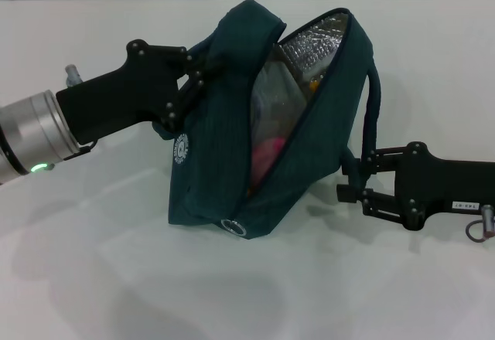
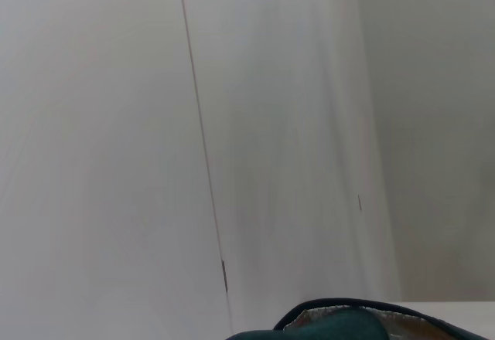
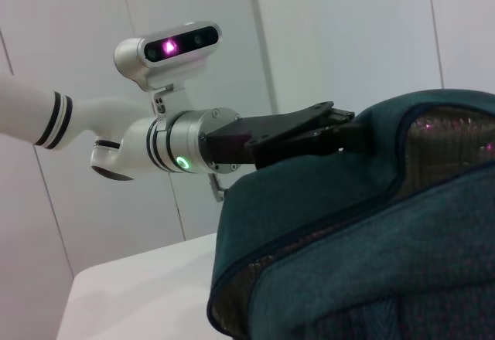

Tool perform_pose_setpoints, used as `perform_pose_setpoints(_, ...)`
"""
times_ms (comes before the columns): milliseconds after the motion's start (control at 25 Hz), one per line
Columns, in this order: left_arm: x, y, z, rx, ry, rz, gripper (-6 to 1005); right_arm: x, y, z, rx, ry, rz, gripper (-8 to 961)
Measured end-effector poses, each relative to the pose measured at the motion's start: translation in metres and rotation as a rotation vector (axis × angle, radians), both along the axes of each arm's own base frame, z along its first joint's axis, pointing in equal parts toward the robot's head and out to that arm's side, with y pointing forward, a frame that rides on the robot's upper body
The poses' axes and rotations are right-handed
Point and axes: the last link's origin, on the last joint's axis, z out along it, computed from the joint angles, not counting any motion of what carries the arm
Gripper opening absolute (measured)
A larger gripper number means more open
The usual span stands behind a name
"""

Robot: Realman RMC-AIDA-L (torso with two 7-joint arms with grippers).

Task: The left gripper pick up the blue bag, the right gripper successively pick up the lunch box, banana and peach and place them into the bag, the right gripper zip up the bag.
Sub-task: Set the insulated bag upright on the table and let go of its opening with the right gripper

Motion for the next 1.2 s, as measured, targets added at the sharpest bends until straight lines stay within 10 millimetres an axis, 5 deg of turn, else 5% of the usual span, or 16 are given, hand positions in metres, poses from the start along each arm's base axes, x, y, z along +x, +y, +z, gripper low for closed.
perform_pose_setpoints(640, -0.013, -0.01, -0.013, 0.175, -0.115, 0.059, 39, -0.014, 0.01, 0.017, 0.281, 0.181, 0.103, 72)
perform_pose_setpoints(1200, -0.025, -0.032, -0.03, 0.288, -0.171, 0.133, 43, -0.022, 0.024, 0.038, 0.224, 0.228, 0.054, 72)
